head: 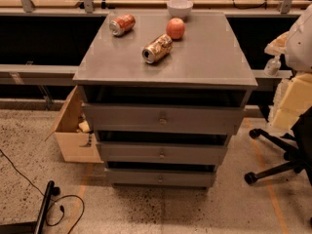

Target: Pick orange can

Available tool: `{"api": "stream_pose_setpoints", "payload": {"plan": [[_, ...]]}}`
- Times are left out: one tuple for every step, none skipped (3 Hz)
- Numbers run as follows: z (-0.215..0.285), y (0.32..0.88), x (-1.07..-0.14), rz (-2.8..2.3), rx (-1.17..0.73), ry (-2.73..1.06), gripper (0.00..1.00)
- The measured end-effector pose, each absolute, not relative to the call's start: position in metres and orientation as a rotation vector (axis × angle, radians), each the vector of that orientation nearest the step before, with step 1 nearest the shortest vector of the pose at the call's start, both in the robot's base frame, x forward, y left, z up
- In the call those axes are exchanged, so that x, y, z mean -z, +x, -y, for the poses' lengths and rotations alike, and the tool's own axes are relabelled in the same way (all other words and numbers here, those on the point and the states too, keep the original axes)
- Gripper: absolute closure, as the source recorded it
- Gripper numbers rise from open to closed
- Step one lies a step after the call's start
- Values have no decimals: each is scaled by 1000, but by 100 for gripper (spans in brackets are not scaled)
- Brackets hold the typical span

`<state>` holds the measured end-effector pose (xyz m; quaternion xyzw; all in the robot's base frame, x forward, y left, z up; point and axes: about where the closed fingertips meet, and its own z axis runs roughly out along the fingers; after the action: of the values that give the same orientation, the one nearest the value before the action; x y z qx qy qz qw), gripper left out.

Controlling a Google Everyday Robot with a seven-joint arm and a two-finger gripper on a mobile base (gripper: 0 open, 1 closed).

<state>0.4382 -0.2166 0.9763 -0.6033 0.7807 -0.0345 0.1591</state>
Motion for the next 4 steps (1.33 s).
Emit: {"api": "stream_pose_setpoints", "payload": {"plan": [[217,438,-976,-2231,99,-1725,0],[213,442,-980,-2187,129,-1760,0],[209,473,-981,-2104,168,-1922,0],[185,522,-988,-1930,157,-2136,0]]}}
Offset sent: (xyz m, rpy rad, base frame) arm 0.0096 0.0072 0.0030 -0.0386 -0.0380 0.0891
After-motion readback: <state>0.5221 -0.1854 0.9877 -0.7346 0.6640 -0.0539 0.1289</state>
